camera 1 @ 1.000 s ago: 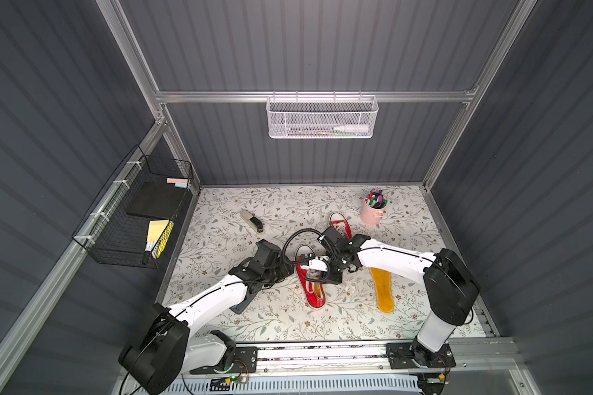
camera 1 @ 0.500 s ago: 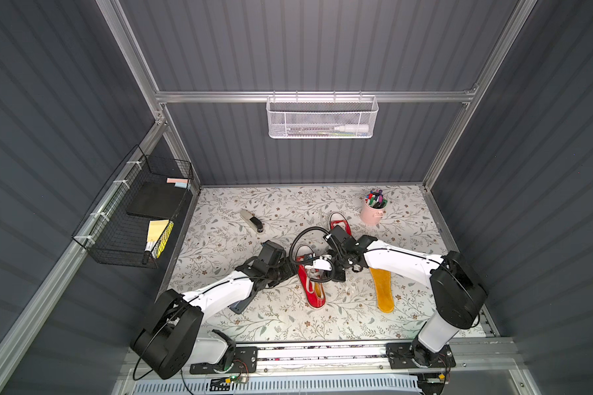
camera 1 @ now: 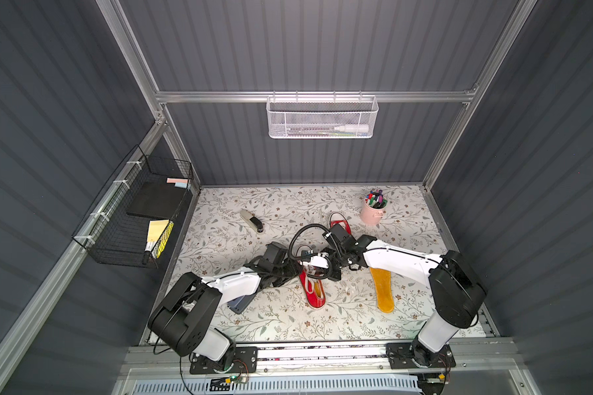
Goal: Remove the insole from the shoe
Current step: Untie the shoelace on the shoe.
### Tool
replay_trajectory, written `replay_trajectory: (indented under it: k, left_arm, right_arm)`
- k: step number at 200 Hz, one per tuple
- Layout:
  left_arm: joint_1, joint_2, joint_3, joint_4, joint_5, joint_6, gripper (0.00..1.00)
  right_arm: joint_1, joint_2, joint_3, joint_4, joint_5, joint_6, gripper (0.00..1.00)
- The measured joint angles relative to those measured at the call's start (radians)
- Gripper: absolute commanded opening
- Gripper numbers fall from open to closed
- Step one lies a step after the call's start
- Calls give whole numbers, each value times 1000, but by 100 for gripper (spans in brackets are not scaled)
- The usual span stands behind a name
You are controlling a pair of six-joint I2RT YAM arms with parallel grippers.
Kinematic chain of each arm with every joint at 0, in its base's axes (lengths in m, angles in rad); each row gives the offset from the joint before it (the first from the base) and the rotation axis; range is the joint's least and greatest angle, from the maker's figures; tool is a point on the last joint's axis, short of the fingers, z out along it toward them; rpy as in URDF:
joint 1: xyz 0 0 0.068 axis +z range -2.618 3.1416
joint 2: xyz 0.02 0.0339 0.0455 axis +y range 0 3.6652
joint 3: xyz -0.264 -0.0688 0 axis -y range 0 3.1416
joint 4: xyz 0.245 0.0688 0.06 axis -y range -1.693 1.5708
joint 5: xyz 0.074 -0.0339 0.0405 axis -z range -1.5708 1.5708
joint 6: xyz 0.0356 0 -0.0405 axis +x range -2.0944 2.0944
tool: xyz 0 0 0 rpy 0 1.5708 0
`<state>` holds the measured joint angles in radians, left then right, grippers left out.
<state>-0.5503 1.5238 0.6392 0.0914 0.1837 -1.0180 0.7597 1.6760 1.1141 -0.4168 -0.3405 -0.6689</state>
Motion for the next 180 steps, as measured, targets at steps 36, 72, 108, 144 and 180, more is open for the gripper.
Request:
replay_trajectory:
  k: [36,72,108,144,180]
  left_arm:
    - [4,76,50,44,2,-14,54]
    - [5,158,126,61,-3,-18,48]
    - [5,224,197,58,-3,-6,44]
    - [4,264,242,56,4,17,43]
    - [4,270,251,52,3,43,42]
  right_arm:
    - [0,-89,-15,36,9,79,0]
    - [0,-182,-30,55,40,156,0]
    - [-1,-255,-48,40,77,207,0]
    - [-3,-303,-87,34,102,232,0]
    - [-3,-274,-136,68,155,303,0]
